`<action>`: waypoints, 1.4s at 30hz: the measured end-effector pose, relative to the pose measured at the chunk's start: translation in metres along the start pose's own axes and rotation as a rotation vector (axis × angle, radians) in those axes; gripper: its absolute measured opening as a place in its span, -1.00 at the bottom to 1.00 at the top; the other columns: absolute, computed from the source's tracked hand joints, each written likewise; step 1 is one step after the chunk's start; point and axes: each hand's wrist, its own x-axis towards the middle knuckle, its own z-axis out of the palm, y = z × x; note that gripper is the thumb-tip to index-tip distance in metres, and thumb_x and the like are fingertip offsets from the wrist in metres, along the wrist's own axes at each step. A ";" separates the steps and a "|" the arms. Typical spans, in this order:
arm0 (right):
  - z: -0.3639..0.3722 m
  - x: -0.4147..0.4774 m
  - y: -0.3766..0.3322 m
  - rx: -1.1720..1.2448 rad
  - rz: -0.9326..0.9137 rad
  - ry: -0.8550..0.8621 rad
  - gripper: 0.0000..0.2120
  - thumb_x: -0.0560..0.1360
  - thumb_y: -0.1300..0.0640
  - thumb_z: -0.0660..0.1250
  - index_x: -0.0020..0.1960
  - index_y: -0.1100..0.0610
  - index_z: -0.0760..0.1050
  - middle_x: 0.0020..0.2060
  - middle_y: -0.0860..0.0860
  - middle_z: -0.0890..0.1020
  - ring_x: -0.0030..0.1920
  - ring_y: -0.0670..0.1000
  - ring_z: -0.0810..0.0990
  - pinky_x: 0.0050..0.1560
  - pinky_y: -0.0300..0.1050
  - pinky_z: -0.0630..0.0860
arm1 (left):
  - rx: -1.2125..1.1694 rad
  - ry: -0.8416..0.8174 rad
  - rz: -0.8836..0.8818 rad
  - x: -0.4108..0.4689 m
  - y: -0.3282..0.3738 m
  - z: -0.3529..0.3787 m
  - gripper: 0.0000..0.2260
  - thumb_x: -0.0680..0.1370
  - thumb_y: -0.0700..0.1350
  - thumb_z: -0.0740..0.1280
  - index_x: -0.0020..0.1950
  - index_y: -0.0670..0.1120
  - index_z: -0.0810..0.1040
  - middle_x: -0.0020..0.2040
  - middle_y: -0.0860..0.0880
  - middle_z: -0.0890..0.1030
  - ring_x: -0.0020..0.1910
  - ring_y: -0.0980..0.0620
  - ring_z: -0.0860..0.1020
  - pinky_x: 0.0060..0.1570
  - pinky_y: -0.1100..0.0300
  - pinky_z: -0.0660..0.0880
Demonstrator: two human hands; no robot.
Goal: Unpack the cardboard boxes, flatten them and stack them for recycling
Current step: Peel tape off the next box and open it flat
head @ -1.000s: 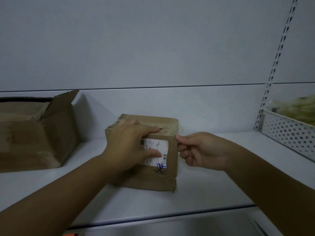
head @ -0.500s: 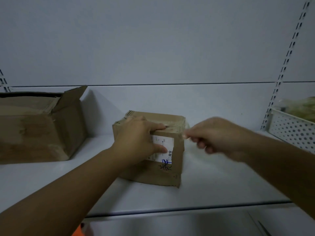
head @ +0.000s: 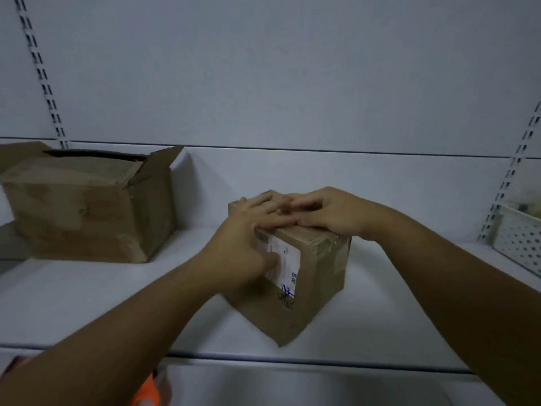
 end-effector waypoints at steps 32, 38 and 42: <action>0.019 0.005 0.002 0.048 0.068 0.173 -0.74 0.49 0.02 0.33 0.17 -0.05 0.57 0.38 -0.20 0.38 0.27 -0.21 0.39 0.21 -0.28 0.16 | 0.196 0.412 0.280 -0.042 -0.003 0.023 -0.80 0.50 -0.03 0.32 -0.19 -0.12 0.64 -0.25 0.00 0.65 -0.29 0.03 0.60 -0.34 0.13 0.53; 0.021 0.007 0.001 0.010 0.076 0.184 -0.75 0.49 0.00 0.32 0.16 -0.07 0.57 0.39 -0.19 0.37 0.30 -0.18 0.38 0.19 -0.28 0.16 | 0.364 0.407 0.189 -0.047 0.012 0.019 -0.79 0.48 0.00 0.29 -0.22 -0.06 0.65 -0.30 0.02 0.67 -0.36 0.01 0.62 -0.44 0.15 0.52; 0.020 0.007 -0.001 -0.024 0.074 0.182 -0.75 0.50 0.00 0.30 0.16 -0.08 0.57 0.39 -0.19 0.36 0.31 -0.17 0.37 0.19 -0.28 0.16 | 0.459 0.390 0.119 -0.044 0.026 0.021 -0.78 0.46 -0.03 0.25 -0.32 -0.05 0.59 -0.42 0.01 0.61 -0.51 -0.01 0.55 -0.51 0.18 0.46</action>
